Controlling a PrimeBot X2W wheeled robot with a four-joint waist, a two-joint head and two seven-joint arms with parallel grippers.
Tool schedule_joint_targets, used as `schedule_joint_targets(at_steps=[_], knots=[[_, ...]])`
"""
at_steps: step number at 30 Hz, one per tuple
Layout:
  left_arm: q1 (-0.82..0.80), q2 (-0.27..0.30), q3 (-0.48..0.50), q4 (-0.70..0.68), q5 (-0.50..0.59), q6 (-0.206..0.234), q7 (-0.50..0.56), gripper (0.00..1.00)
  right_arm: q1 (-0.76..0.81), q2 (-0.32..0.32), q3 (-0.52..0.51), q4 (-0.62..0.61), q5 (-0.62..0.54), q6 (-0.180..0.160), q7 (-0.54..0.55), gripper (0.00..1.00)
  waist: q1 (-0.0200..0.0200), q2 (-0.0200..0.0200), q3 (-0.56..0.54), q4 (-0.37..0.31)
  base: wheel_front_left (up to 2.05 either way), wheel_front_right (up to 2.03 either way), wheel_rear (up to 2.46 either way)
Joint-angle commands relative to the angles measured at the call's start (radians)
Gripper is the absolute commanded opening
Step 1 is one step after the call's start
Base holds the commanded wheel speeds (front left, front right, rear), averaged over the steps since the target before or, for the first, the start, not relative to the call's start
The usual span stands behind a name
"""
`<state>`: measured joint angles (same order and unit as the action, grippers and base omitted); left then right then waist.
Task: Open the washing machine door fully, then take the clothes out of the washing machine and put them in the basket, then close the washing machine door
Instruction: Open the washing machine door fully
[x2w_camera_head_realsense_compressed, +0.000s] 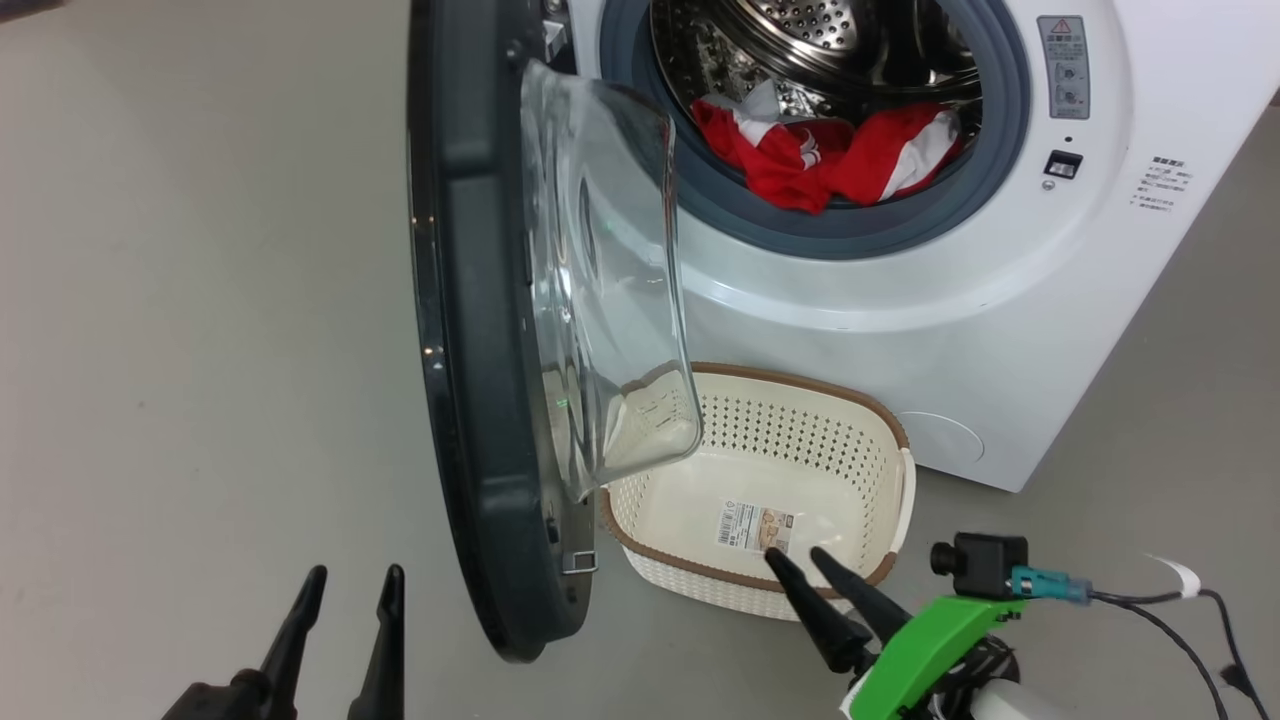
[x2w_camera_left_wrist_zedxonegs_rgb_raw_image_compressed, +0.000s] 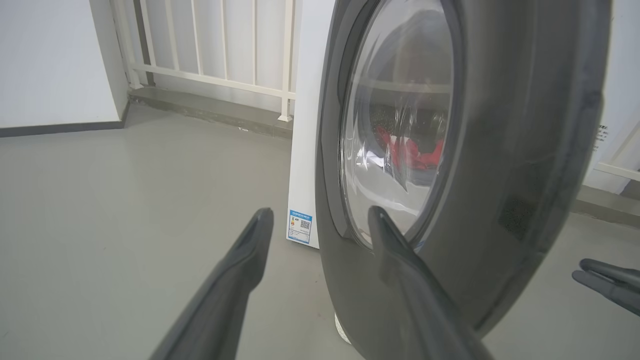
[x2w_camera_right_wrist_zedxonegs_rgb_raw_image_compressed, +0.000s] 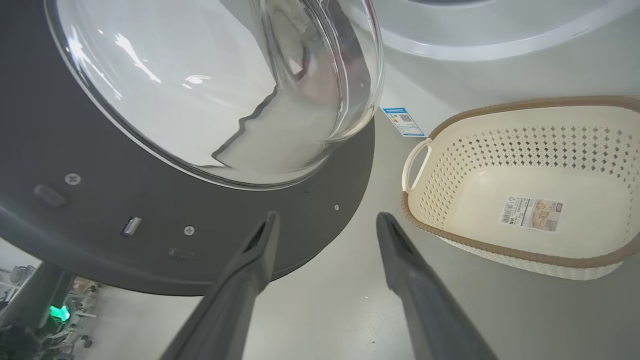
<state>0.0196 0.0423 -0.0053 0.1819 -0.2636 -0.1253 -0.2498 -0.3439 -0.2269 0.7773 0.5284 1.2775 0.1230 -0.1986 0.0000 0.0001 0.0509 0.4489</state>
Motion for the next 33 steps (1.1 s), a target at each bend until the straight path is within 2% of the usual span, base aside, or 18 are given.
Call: schedule_joint_targets(at_steps=[1,3,6,7,15,20,24,27,33], knots=[[-0.014,0.008,0.036,-0.02,0.007,-0.005,-0.012,1.0,-0.022,-0.006,0.013,0.008,-0.035,0.008,-0.047,1.0,0.0,-0.0001,0.0,-0.005,0.0,0.0,0.0],[-0.014,0.008,0.038,-0.02,0.007,-0.005,-0.012,1.0,-0.028,-0.013,0.004,0.034,-0.087,0.008,-0.06,1.0,0.0,-0.0001,0.001,-0.006,0.0,0.0,0.0],[-0.014,0.008,0.044,-0.022,0.006,-0.005,-0.012,1.0,-0.019,-0.008,-0.123,0.025,-0.228,0.008,-0.062,1.0,0.0,-0.0001,0.005,-0.011,0.0,0.0,0.0],[-0.014,0.008,0.044,-0.022,0.006,-0.005,-0.012,1.0,-0.019,-0.008,-0.123,0.025,-0.228,0.008,-0.062,1.0,0.0,-0.0001,0.005,-0.011,0.0,0.0,0.0],[-0.022,0.008,0.047,-0.024,0.0,-0.005,-0.012,1.0,0.109,0.079,-0.435,-0.095,-0.707,0.008,-0.063,1.0,0.0,-0.0001,0.012,-0.013,0.0,0.0,0.0],[-0.022,0.008,0.047,-0.026,0.001,-0.005,-0.012,1.0,0.187,0.138,-0.571,-0.194,-0.923,0.008,-0.063,1.0,0.0,-0.0001,0.01,-0.01,0.0,0.0,0.0],[-0.022,0.008,0.045,-0.027,0.002,-0.005,-0.012,1.0,0.242,0.167,-0.654,-0.247,-1.001,0.008,-0.063,1.0,0.0,-0.0001,0.009,-0.005,0.0,0.0,0.0],[-0.022,0.008,0.044,-0.026,0.002,-0.005,-0.012,1.0,0.276,0.174,-0.671,-0.255,-1.042,0.008,-0.063,1.0,0.0,-0.0001,0.008,-0.002,0.0,0.0,0.0],[-0.019,0.008,0.045,-0.028,0.002,-0.005,-0.012,1.0,0.301,0.176,-0.675,-0.256,-1.029,0.008,-0.063,1.0,0.0,-0.0001,0.006,-0.004,0.0,0.0,0.0]])
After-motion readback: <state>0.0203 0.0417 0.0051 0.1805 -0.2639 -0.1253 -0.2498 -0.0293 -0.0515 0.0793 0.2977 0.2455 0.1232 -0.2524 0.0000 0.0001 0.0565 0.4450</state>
